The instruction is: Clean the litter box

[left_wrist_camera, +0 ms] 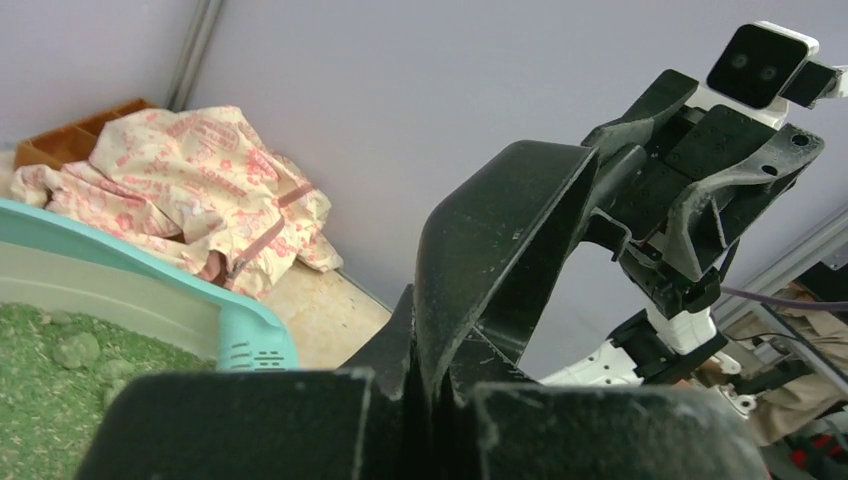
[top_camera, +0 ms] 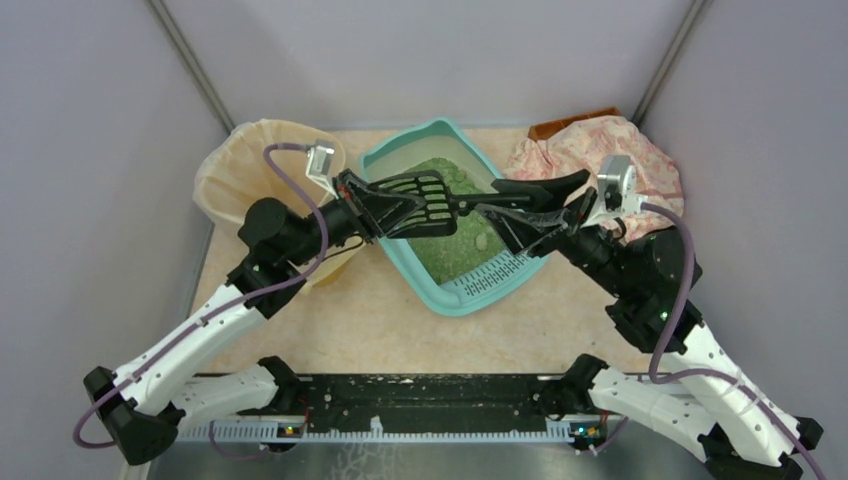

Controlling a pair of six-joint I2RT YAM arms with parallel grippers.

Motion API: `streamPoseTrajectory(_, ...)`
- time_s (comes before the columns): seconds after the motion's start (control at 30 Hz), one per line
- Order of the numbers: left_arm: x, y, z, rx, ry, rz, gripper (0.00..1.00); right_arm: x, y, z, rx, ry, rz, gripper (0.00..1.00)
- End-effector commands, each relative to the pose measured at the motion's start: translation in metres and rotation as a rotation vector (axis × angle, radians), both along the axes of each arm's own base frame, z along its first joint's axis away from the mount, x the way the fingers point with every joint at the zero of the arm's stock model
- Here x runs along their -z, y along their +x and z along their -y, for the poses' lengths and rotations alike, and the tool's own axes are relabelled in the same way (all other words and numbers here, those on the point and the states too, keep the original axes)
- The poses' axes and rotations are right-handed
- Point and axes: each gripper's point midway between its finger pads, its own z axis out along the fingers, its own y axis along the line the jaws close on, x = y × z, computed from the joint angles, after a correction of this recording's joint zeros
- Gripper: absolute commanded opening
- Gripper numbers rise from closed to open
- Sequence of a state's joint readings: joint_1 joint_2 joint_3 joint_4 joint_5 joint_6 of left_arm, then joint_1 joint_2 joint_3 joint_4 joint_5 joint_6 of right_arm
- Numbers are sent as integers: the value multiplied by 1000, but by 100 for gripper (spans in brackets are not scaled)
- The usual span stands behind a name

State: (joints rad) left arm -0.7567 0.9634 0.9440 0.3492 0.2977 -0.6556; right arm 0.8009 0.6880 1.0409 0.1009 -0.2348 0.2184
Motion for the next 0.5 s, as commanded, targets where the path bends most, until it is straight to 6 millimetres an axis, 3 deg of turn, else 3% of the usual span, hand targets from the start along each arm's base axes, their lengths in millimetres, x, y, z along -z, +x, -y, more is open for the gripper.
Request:
streamPoseTrajectory(0.0,-3,24,0,-81,19,-159,0,-8,14,19,127,-11,-70,49)
streamPoseTrajectory(0.03,-5,24,1,-75,19,-176,0,1,18,23,158,-11,-108,52)
streamPoseTrajectory(0.13,-1,28,7,-53,53,-232,0,11,6,38,151,54,-142,66)
streamPoseTrajectory(0.27,20,42,12,0,89,-298,0,21,-5,59,171,109,-205,77)
streamPoseTrajectory(0.37,41,52,6,72,55,-343,0,40,11,73,294,49,-328,79)
streamPoseTrajectory(0.47,47,60,-8,57,40,-344,0,66,33,75,416,-60,-447,79)
